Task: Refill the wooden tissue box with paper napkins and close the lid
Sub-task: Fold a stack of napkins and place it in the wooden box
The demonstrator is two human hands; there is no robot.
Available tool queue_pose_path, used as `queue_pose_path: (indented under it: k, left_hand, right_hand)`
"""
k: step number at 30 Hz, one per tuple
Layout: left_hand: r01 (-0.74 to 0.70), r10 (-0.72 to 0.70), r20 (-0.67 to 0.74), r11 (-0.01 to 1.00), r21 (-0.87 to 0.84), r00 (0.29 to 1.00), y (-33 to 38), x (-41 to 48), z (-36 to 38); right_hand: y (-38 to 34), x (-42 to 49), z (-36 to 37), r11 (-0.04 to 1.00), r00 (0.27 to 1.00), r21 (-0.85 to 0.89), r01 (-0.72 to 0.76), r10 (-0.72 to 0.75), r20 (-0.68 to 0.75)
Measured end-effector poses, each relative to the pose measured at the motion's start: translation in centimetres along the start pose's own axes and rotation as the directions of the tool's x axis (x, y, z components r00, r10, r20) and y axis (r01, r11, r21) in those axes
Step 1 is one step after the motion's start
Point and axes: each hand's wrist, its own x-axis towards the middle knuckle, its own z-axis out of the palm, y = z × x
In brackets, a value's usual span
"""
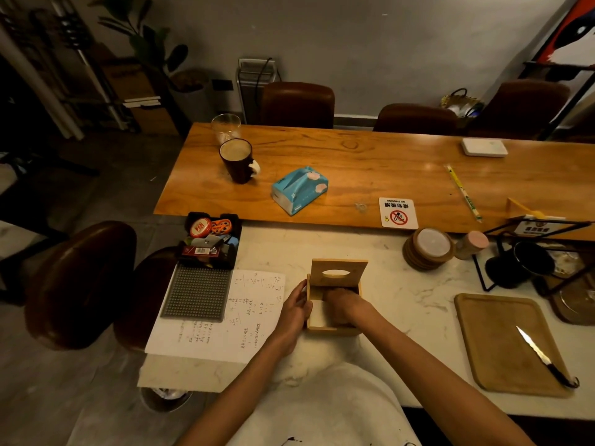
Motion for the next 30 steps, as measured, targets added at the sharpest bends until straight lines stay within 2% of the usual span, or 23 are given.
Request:
queue_pose_path:
  k: [4, 7, 18, 30]
  left_hand:
    - [-0.004, 0.004, 0.010, 1.000, 0.002, 1.000, 0.0, 0.0, 0.0]
    - [-0.004, 0.004, 0.006, 1.000, -0.001, 1.000, 0.0, -0.1, -0.1]
    - [-0.008, 0.008, 0.005, 1.000, 0.028, 1.000, -0.4, 0.4, -0.2]
    - [-0.027, 0.026, 0.019, 0.998, 0.064, 0.999, -0.4, 0.3, -0.4]
  right_hand:
    - [0.4, -0.2, 0.0, 0.994, 0.996, 0.109, -0.005, 0.015, -0.088]
    - [0.3, -0.2, 0.1, 0.987, 0.996, 0.162, -0.015, 0.029, -0.088]
    - [-0.2, -0.5, 0.4, 1.000, 1.000, 0.019, 0.010, -0.010, -0.021]
    - [-0.7, -0.8, 1.2, 1.000, 0.999, 0.015, 0.013, -0.012, -0.050]
